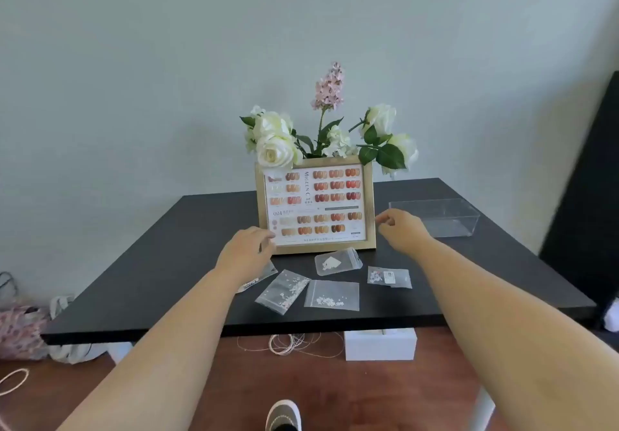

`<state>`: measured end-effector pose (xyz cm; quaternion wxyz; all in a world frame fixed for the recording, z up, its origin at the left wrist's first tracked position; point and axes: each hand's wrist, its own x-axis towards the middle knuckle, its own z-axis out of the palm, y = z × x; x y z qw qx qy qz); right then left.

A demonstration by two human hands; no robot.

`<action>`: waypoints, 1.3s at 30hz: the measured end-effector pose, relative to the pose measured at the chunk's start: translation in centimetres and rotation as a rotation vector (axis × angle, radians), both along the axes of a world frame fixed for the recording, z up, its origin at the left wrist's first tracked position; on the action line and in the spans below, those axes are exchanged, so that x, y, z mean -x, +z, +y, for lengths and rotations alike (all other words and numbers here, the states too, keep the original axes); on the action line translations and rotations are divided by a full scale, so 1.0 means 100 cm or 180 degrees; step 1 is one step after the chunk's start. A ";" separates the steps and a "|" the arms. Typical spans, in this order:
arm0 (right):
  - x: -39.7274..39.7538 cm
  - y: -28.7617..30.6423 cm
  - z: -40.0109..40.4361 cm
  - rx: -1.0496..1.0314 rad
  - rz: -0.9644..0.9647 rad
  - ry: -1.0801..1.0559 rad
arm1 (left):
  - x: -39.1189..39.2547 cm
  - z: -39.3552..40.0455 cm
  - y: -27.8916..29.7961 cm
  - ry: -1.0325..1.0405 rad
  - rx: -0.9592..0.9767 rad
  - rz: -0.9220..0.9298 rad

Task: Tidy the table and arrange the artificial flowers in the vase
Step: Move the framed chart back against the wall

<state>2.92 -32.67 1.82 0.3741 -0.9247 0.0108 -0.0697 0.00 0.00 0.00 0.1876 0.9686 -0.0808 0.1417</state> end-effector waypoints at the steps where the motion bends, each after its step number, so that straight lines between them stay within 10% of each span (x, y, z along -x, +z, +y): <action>1: -0.003 -0.004 0.004 -0.0011 0.0090 -0.0011 | -0.006 0.004 -0.005 0.0155 0.0171 0.0203; 11: -0.057 -0.053 0.030 -0.1291 0.0370 -0.0399 | -0.068 0.019 -0.049 0.0462 0.2299 0.0996; 25: -0.065 -0.061 0.027 -0.1328 0.0082 -0.0439 | -0.063 0.022 -0.040 0.0036 0.2805 0.1115; 39: -0.078 -0.044 0.147 -0.0919 0.0299 0.0680 | -0.033 0.158 -0.043 0.1312 0.3624 0.0304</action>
